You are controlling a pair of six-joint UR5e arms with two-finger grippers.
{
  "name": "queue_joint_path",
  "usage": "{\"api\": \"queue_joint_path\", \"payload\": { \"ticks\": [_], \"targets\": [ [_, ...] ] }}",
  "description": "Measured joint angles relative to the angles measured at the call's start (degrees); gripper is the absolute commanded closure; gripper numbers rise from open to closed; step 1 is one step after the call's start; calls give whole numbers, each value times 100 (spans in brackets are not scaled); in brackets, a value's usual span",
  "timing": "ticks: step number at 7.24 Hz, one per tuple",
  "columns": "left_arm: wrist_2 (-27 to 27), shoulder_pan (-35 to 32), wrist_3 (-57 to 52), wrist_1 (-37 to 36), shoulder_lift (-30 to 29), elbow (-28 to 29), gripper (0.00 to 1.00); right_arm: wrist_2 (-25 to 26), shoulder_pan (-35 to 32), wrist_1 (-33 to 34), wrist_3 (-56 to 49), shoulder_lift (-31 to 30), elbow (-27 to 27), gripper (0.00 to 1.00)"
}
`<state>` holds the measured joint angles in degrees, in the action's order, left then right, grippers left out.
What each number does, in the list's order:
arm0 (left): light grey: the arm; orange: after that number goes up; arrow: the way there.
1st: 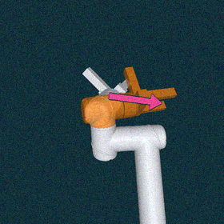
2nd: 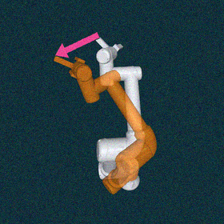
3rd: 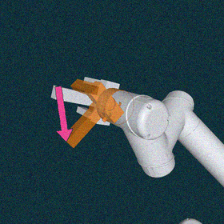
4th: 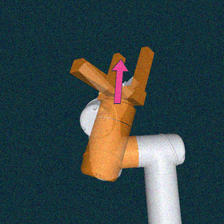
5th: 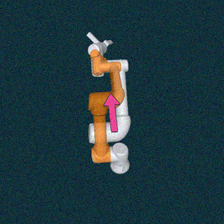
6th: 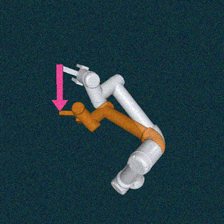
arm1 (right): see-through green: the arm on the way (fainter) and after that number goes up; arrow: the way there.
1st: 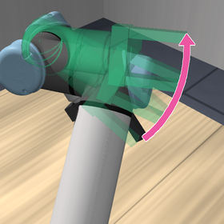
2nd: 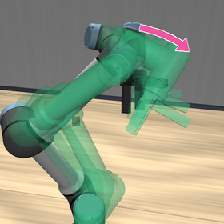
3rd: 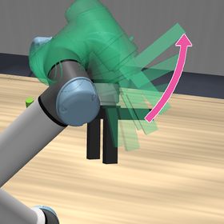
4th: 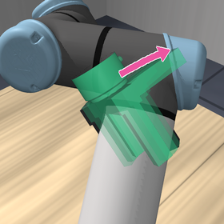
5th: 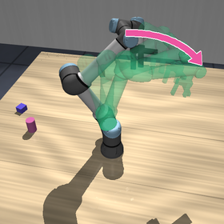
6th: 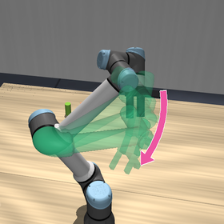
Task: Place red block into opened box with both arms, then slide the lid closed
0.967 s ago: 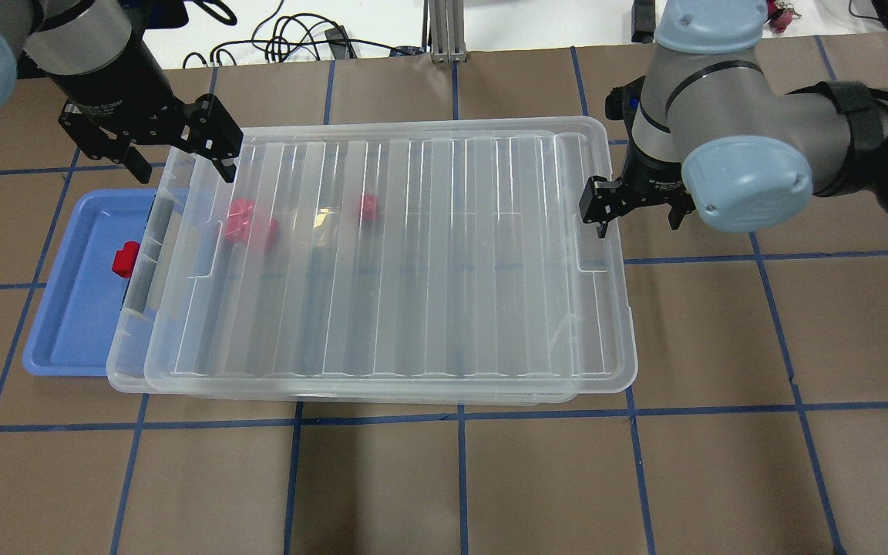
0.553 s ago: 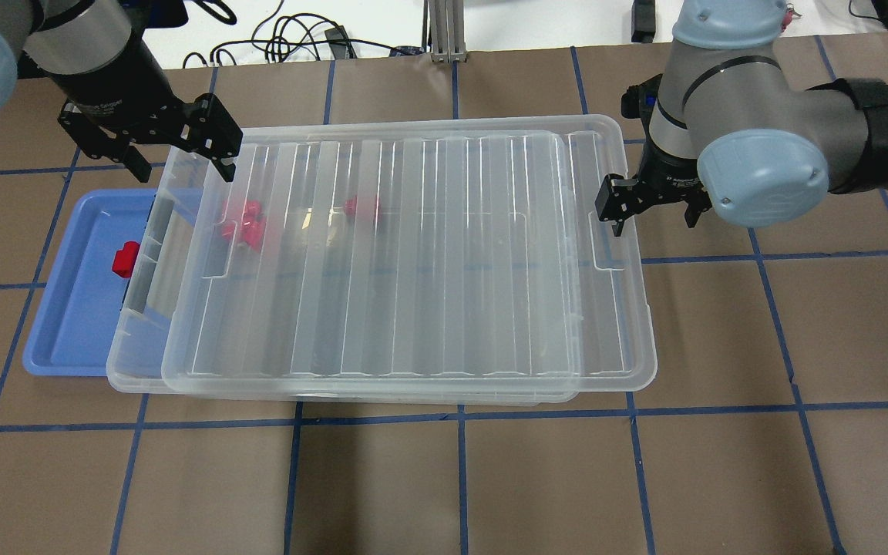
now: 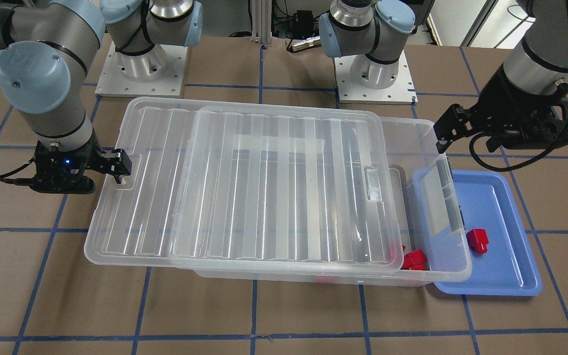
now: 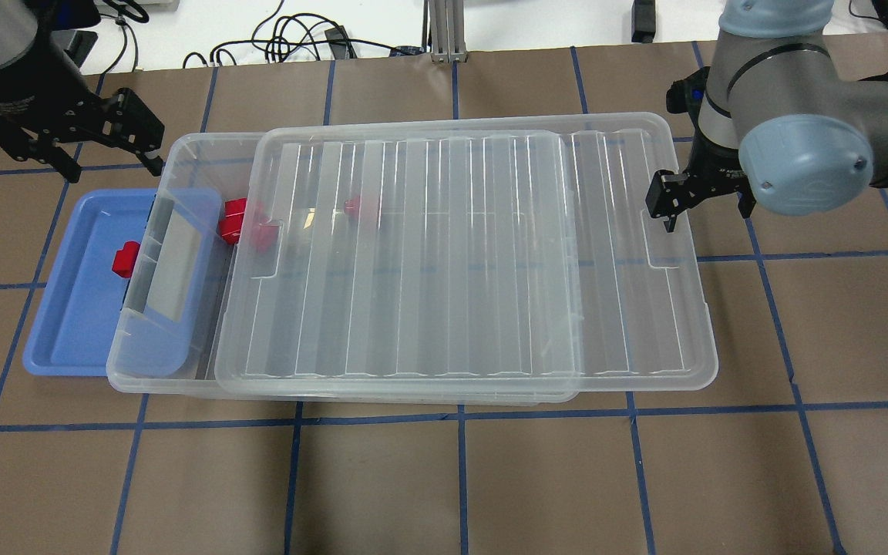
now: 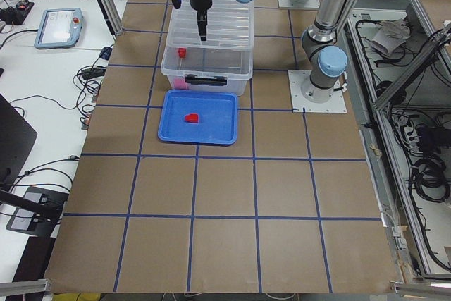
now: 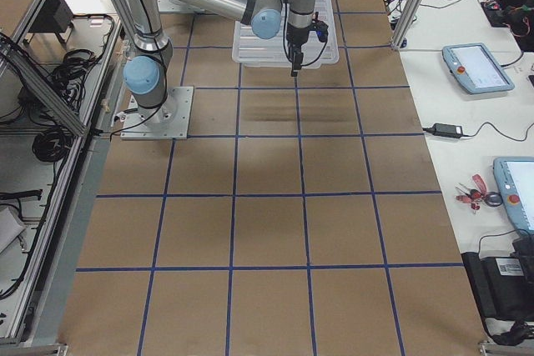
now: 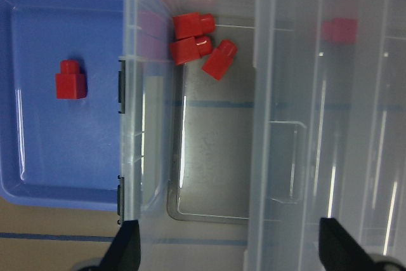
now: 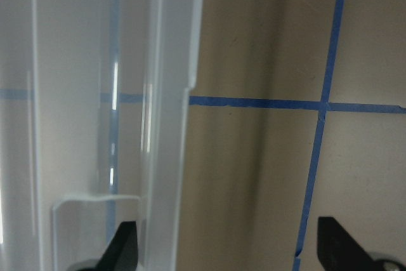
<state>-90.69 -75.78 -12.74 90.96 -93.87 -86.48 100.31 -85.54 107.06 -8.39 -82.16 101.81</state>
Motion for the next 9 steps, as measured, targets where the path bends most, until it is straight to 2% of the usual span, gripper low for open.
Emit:
{"api": "queue_joint_path", "payload": {
  "ticks": [4, 7, 9],
  "targets": [
    [4, 970, -1463, -515, -477, -155, 0, 284, 304, 3, -210, -7, -3, 0],
    [5, 1407, -1763, -1749, -1066, -640, 0, 333, 528, -6, -270, -10, -2, 0],
    [94, 1515, -1847, -2140, -1473, -756, 0, 333, 549, -9, -308, -11, 4, 0]
  ]
}}
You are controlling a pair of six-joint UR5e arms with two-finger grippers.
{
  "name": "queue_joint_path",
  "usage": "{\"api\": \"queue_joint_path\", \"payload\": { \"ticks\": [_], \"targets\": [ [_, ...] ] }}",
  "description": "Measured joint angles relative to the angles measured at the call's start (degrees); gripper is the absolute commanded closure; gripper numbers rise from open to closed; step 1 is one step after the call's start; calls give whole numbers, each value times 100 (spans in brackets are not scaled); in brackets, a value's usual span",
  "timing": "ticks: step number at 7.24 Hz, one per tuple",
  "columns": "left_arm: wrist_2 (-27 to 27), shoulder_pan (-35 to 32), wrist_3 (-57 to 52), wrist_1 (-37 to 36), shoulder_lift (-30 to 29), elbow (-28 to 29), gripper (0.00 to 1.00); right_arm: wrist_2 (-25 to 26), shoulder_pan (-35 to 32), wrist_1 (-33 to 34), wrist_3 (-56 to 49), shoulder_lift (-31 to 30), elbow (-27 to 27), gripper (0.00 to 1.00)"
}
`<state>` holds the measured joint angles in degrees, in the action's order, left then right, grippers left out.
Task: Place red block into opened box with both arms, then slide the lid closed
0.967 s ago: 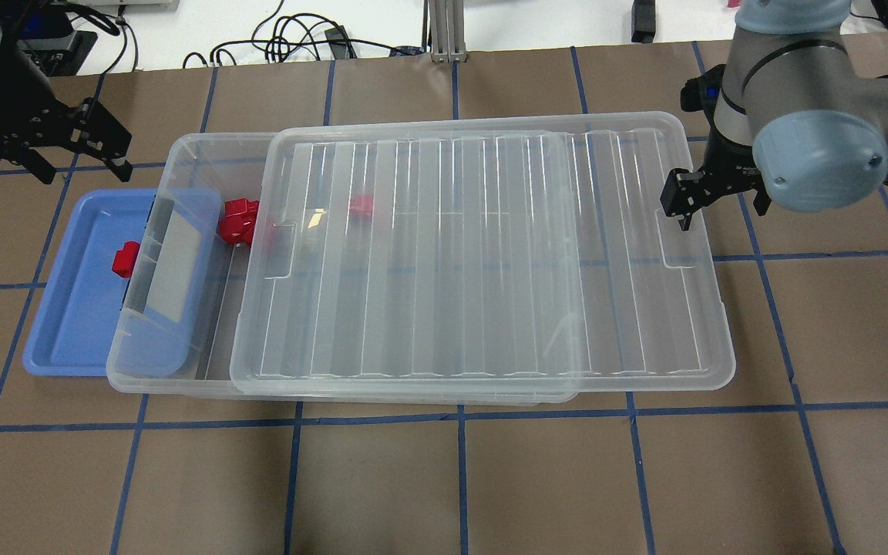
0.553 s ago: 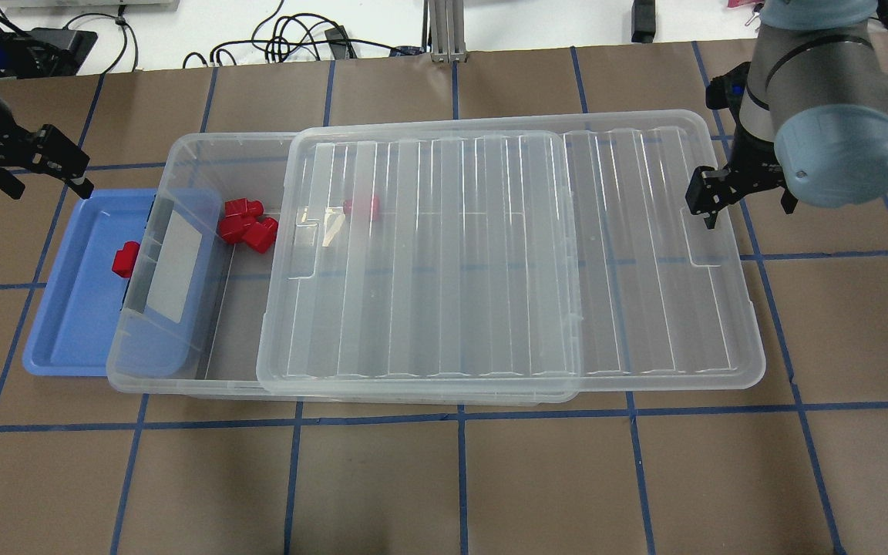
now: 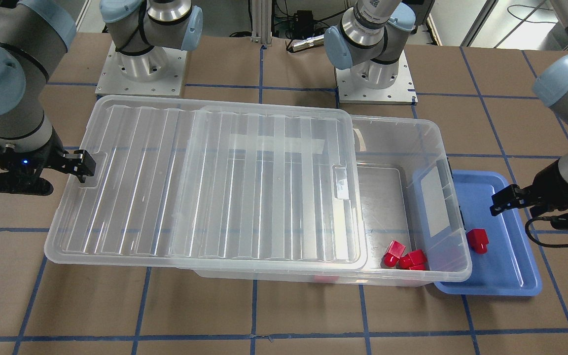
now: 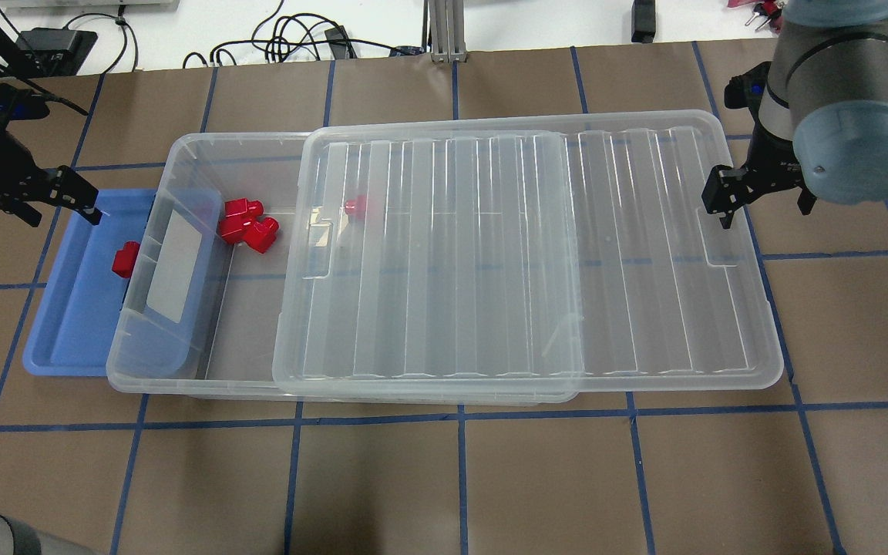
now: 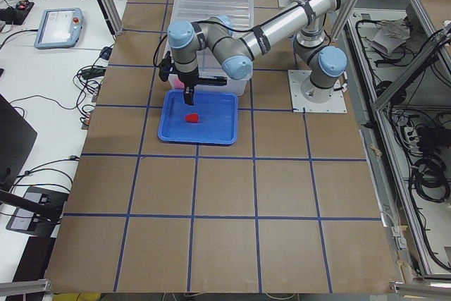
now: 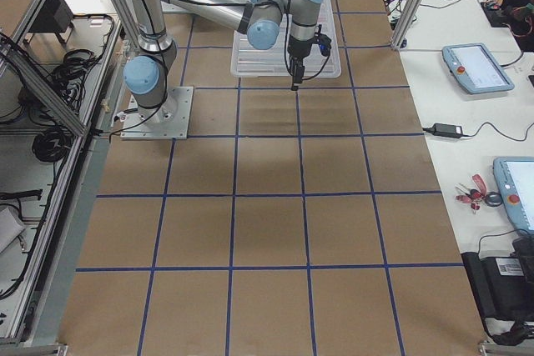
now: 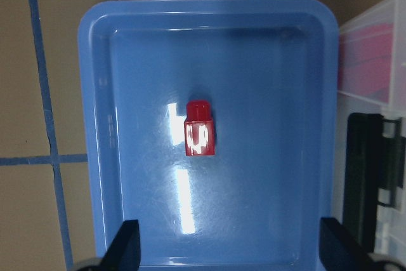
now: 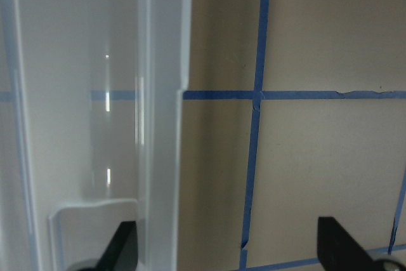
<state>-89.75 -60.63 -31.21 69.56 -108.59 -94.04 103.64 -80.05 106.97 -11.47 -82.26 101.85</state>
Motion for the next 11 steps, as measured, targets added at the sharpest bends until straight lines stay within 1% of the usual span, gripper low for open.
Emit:
{"api": "queue_joint_path", "payload": {
  "ticks": [3, 6, 7, 8, 9, 10, 11],
  "targets": [
    [-19, 32, -428, -611, -655, -17, 0, 9, 29, -2, -15, -2, 1, 0],
    [-7, 34, -427, -885, -1123, -31, 0, 15, 33, -97, -22, -14, 0, 0],
    [-4, 34, -426, -896, -1221, -36, 15, 12, 30, -111, -20, -19, -13, 0],
    [5, 34, -423, -895, -1279, -47, 70, -16, 4, -131, -11, -55, -59, 0],
    [-16, 33, -430, -884, -1305, -63, 98, -123, -74, -230, 11, -149, -214, 0],
    [-44, 33, -438, -859, -1305, -73, 100, -365, -186, -485, 75, -244, -475, 0],
    [-45, 34, -433, -812, -1299, -76, 100, -723, -299, -905, 297, -338, -810, 0]
  ]
}}
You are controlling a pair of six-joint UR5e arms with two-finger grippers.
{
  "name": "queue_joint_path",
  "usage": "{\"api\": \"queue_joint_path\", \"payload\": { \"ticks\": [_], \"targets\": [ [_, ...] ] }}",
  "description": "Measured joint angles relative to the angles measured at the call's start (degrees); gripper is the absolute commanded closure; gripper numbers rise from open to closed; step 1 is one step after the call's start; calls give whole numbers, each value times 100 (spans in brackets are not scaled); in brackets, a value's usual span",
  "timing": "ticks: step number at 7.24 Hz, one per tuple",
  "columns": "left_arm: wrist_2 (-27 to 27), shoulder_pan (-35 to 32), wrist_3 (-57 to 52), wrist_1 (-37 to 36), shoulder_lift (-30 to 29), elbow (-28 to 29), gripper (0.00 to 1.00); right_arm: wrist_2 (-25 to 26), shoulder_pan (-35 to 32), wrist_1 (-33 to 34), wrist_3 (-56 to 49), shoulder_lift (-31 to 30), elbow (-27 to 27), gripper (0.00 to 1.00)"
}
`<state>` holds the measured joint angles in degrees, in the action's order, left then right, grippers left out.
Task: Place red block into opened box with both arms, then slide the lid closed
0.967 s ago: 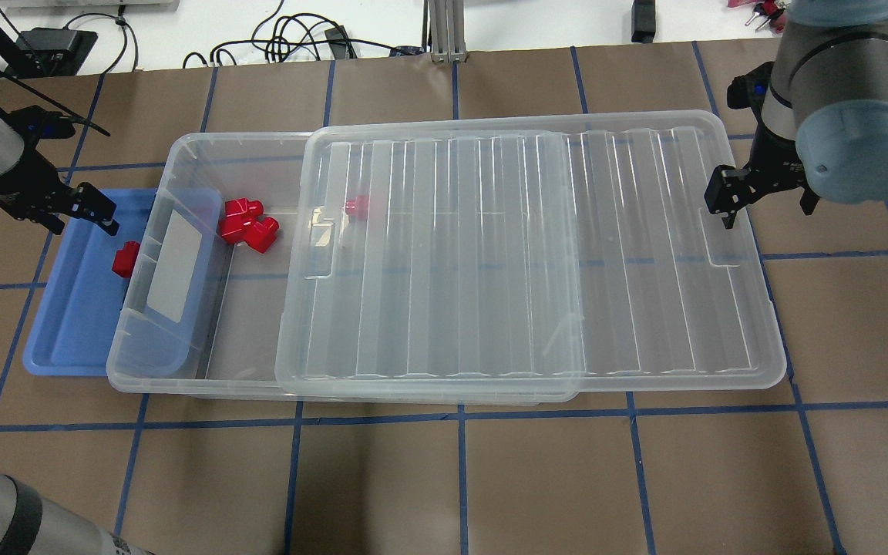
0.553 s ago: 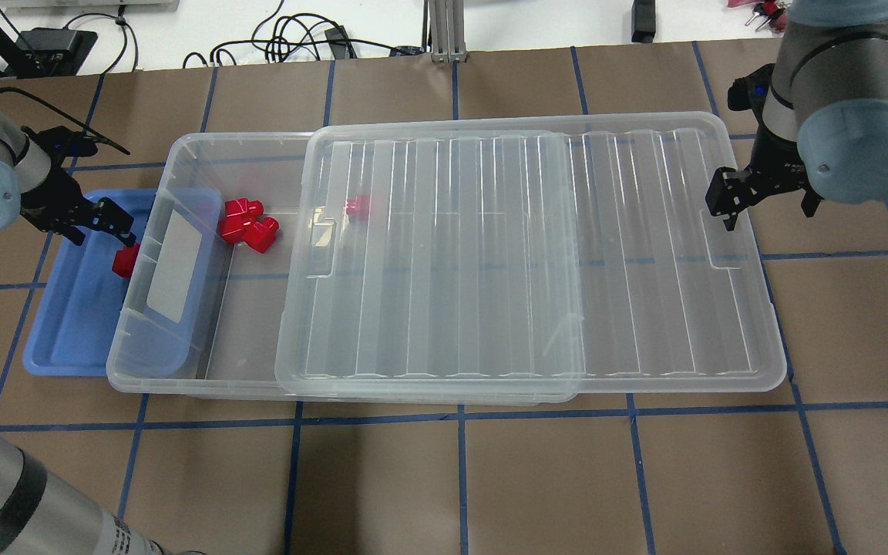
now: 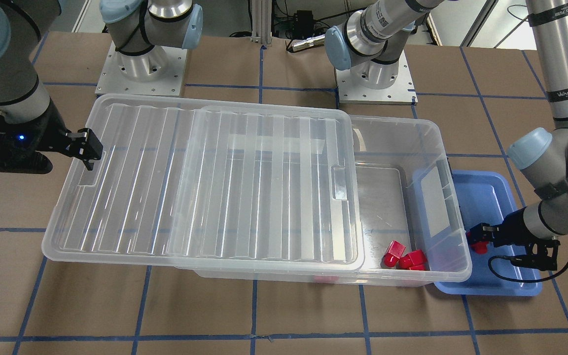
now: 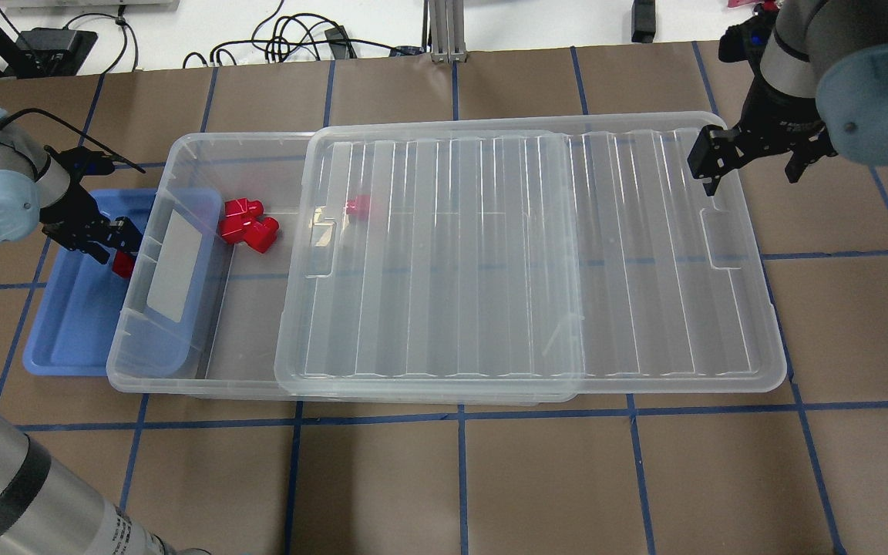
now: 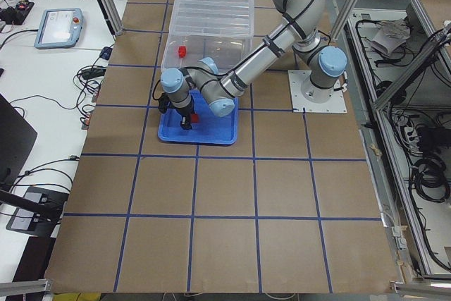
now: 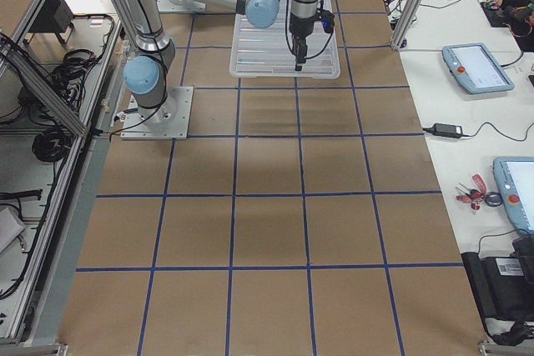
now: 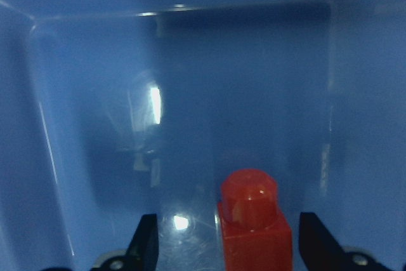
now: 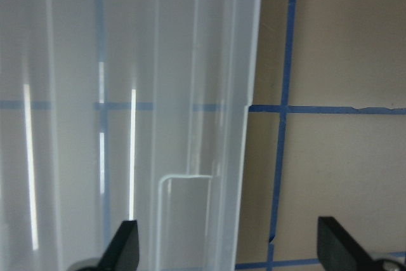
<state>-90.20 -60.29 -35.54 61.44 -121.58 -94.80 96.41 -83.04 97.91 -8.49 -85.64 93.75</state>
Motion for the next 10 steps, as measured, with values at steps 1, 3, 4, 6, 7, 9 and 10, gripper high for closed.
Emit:
{"api": "queue_joint_path", "payload": {
  "ticks": [1, 3, 4, 6, 7, 9, 10],
  "targets": [
    [20, 0, 5, 66, 24, 13, 100, -307, -96, -487, 337, -90, -363, 0],
    [40, -5, -4, 169, 133, 124, 100, -614, -348, -1120, 793, -171, -861, 0],
    [34, -28, -30, 220, 218, 274, 100, -656, -460, -1184, 859, -170, -926, 0],
    [28, -96, -35, 1124, 498, 1082, 100, -696, -537, -1203, 845, -184, -933, 0],
    [47, -133, -7, 1855, 658, 1604, 100, -701, -543, -1204, 832, -187, -928, 0],
    [68, -510, 361, 2873, 1023, 2236, 100, -705, -547, -1199, 824, -190, -910, 0],
    [70, -848, 818, 3071, 1168, 2308, 100, -707, -547, -1197, 823, -183, -916, 0]
  ]
}}
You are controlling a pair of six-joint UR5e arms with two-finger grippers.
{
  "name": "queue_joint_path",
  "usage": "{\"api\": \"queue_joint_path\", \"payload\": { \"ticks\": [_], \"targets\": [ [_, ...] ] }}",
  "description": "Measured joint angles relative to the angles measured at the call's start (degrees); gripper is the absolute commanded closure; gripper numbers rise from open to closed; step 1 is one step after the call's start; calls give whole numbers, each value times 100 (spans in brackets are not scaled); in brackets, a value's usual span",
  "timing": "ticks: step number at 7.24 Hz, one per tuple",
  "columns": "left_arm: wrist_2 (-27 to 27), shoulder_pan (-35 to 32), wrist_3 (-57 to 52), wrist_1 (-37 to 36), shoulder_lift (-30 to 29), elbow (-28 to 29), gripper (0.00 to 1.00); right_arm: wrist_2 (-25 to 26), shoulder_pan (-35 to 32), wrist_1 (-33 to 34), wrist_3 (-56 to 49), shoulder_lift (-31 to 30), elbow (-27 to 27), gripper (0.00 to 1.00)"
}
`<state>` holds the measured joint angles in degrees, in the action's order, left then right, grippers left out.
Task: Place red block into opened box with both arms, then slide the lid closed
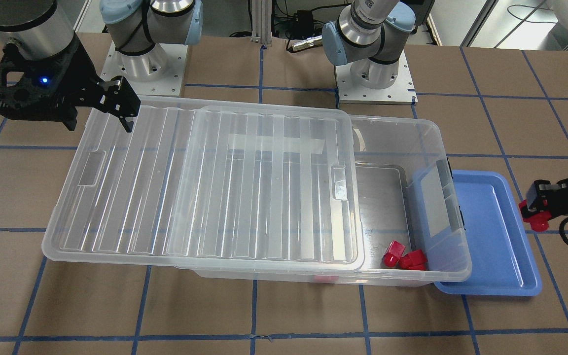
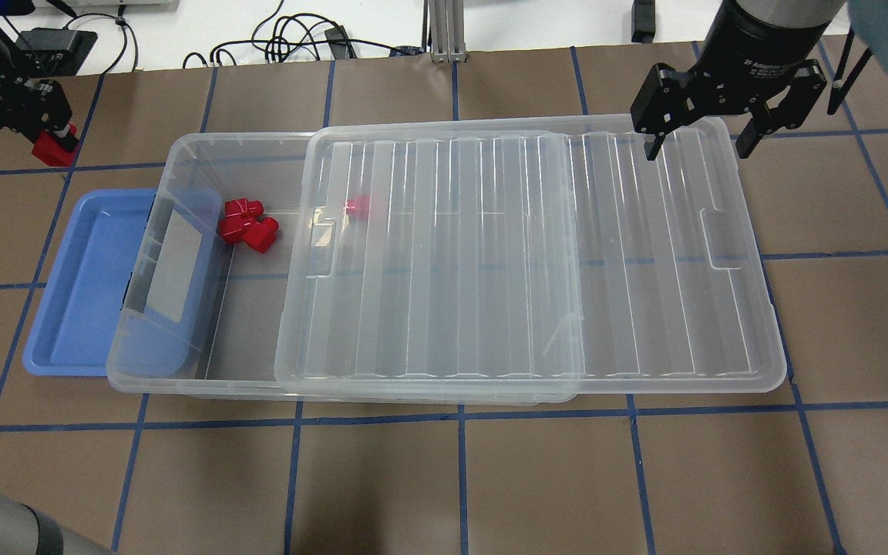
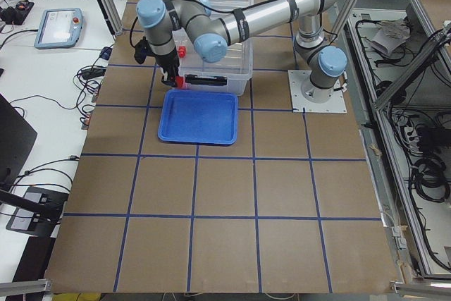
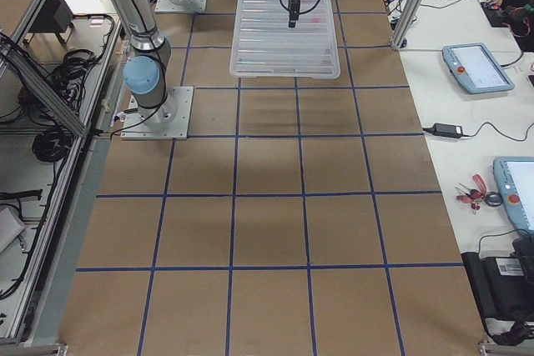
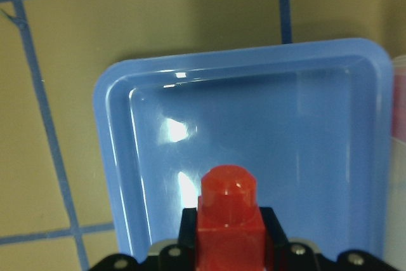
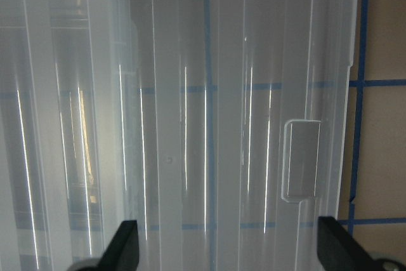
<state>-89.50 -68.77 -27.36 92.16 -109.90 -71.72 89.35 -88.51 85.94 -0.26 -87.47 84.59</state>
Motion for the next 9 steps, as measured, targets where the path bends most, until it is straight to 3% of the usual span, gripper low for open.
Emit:
{"api": "queue_joint_path", "payload": {
  "ticks": [4, 9],
  "targets": [
    [5, -1272, 1725, 11, 193, -504, 100, 4, 1, 1, 0, 27, -61, 0],
    [-4, -1284, 1599, -645, 254, -1743, 100, 4, 8, 1, -4, 31, -71, 0]
  ]
}}
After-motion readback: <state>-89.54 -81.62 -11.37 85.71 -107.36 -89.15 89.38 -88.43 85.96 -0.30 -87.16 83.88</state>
